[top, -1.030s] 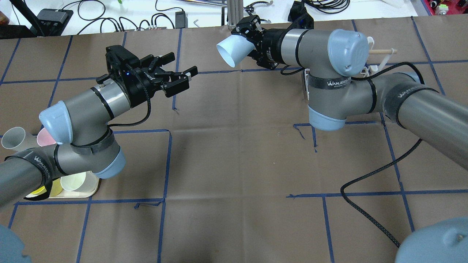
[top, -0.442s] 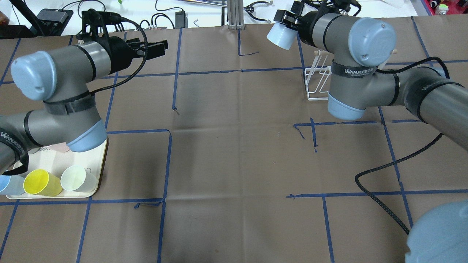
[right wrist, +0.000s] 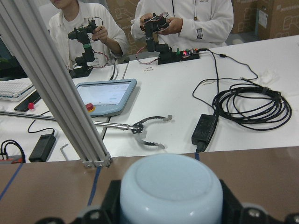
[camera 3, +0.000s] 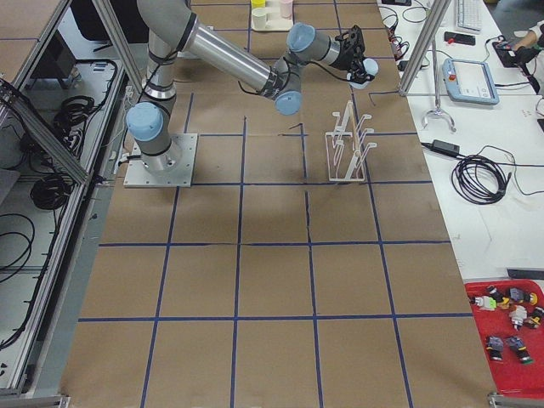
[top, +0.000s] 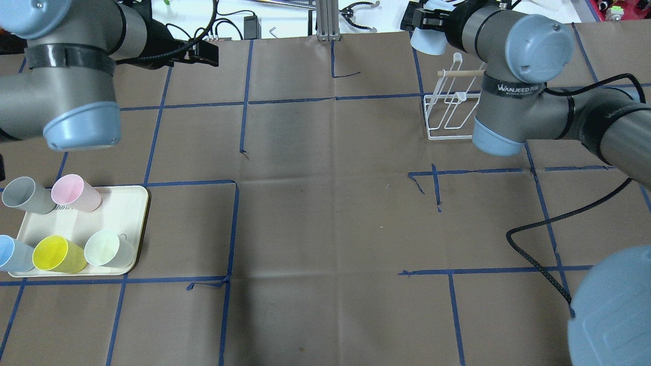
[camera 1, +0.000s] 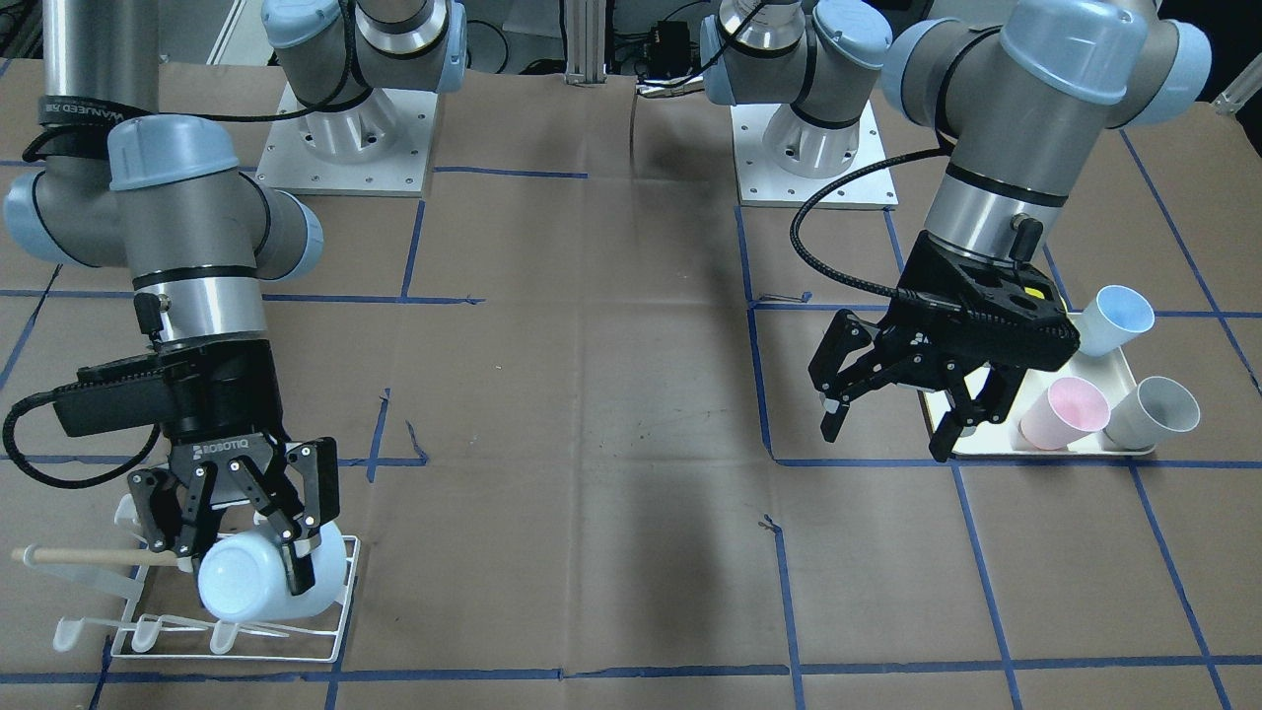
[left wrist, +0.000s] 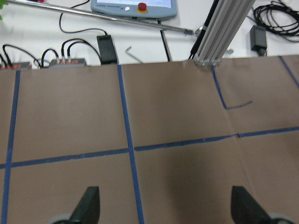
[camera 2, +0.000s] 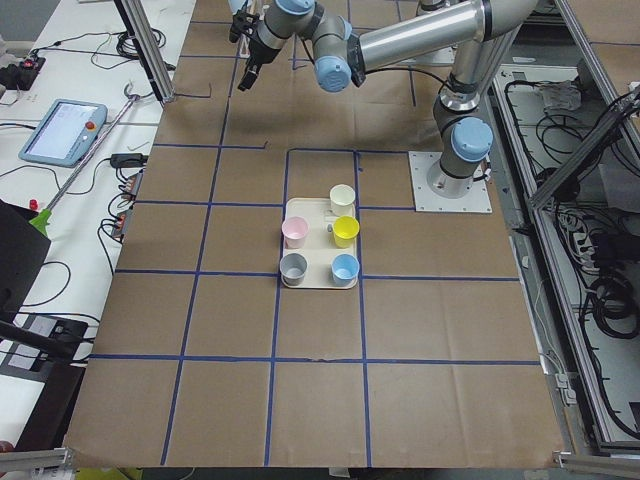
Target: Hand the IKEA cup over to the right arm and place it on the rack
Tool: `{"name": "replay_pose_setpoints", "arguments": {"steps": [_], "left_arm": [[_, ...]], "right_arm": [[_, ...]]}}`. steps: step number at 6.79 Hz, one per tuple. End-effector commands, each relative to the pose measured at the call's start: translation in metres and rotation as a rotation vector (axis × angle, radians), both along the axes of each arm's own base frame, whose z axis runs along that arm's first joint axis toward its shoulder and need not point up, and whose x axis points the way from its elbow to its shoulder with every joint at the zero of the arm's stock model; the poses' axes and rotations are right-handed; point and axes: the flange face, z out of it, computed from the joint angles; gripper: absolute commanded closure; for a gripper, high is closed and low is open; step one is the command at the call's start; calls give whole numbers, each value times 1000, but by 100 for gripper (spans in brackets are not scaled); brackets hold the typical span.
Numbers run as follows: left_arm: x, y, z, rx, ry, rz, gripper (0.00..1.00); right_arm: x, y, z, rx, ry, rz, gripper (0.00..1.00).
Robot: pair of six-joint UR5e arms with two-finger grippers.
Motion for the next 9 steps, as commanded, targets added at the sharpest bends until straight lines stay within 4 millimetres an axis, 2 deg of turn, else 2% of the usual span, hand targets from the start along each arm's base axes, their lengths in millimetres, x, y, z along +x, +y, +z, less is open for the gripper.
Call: {"name": "replay_pose_setpoints", "arguments": {"steps": [1, 2, 3, 4, 7, 8, 9], "left_arm": [[-22, 20, 19, 326, -90, 75, 1], [-35, 35, 29, 417, -147, 65, 1], [-35, 48, 39, 444, -169, 65, 1], [-34, 55, 43, 440, -169, 62, 1], [-26, 59, 40, 445, -165, 54, 1], [-7, 60, 43, 442, -168, 43, 1], [32, 64, 39, 454, -152, 59, 1]], "right_arm": [[-38, -46, -8, -51, 172, 26, 80], [-44, -58, -17, -53, 221, 46, 80], [-52, -64, -24, -47, 225, 39, 79], [-56, -64, -33, -30, 221, 36, 79], [-54, -52, -55, 19, 212, 40, 79], [-51, -47, -59, 33, 206, 42, 79], [-50, -41, -66, 49, 202, 45, 79]]}}
